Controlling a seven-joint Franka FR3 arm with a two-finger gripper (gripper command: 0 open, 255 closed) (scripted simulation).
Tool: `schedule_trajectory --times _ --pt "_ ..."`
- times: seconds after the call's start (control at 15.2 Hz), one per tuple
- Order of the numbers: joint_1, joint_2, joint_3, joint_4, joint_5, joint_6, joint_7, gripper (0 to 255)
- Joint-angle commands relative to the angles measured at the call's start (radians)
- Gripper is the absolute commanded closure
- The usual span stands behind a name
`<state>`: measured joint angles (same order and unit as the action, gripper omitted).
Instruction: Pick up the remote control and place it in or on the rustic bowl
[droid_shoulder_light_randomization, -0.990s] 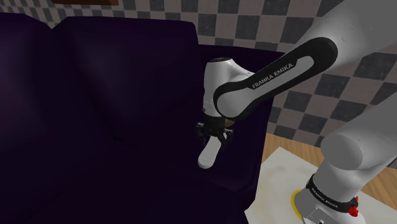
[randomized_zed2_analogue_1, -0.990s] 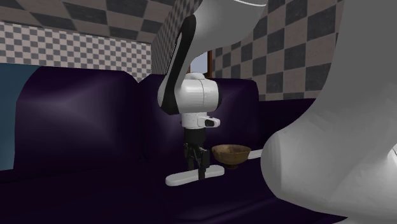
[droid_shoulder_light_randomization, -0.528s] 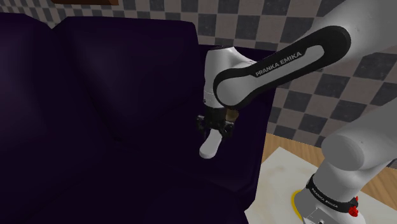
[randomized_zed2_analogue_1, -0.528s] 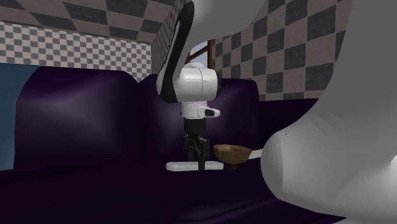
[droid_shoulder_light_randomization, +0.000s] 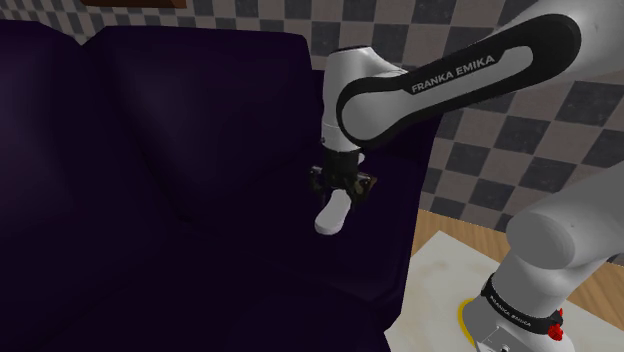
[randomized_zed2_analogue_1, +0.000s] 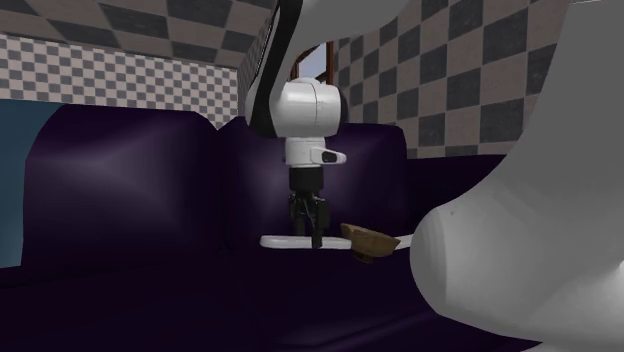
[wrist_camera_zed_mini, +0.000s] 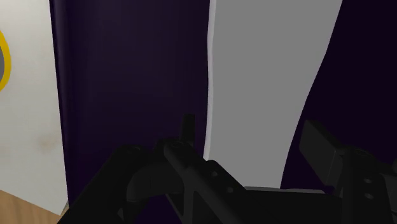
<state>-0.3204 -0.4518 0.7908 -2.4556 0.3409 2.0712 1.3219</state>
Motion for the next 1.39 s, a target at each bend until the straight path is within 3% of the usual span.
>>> schedule_trajectory --times 0.0,1.12,1.32 --pt "0.004 -0.015 -0.013 0.016 0.0 -0.031 -0.004 255" --pt "0.009 -0.08 -0.096 0.191 -0.022 -0.271 -0.012 255" --pt "-0.023 -0.062 -0.144 0.189 -0.054 -0.264 -0.077 255"
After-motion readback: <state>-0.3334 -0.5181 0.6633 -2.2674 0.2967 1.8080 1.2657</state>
